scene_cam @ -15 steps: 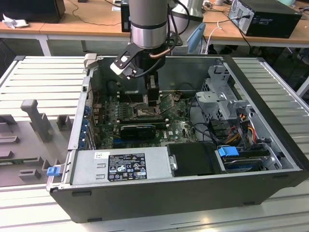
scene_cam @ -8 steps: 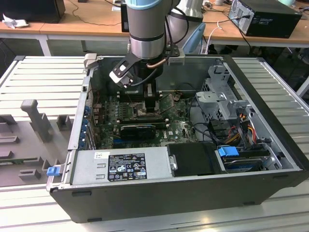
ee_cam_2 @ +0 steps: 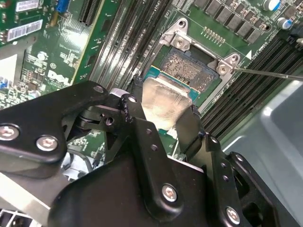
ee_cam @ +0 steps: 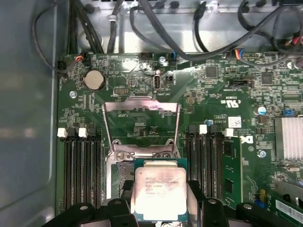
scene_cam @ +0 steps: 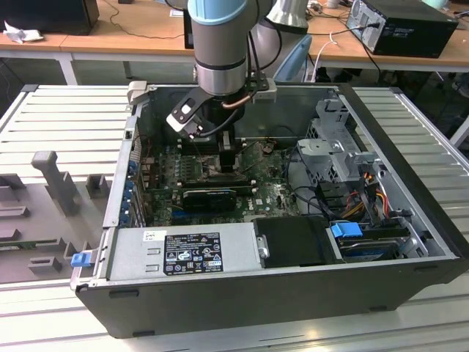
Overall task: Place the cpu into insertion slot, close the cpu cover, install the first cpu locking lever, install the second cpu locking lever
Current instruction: 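Place the cpu into insertion slot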
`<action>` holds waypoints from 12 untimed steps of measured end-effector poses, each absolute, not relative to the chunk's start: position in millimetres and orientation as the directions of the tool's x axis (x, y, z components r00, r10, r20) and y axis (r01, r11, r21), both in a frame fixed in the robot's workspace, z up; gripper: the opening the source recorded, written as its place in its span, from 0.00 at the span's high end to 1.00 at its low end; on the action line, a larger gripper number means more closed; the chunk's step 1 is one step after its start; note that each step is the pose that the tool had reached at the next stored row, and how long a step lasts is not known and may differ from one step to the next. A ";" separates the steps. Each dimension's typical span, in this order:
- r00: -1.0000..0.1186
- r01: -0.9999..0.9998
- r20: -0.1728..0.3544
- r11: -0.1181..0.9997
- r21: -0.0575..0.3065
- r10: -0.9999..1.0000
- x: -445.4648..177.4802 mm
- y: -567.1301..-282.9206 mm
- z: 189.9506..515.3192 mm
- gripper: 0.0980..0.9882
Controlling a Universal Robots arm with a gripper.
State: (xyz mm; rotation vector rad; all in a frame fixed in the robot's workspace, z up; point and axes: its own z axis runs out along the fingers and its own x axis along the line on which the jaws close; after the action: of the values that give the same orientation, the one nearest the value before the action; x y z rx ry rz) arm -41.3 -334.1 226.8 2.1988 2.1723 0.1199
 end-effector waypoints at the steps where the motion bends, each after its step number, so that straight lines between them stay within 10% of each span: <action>1: 0.011 0.996 0.021 -0.013 0.089 1.000 -41.9 -334.1 226.0 0.52; 12: -0.025 0.996 0.026 0.023 0.089 0.999 -46.8 -328.4 215.4 0.52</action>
State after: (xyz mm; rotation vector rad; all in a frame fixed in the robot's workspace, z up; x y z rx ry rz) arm -46.8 -328.4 215.4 2.1625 2.2147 0.1278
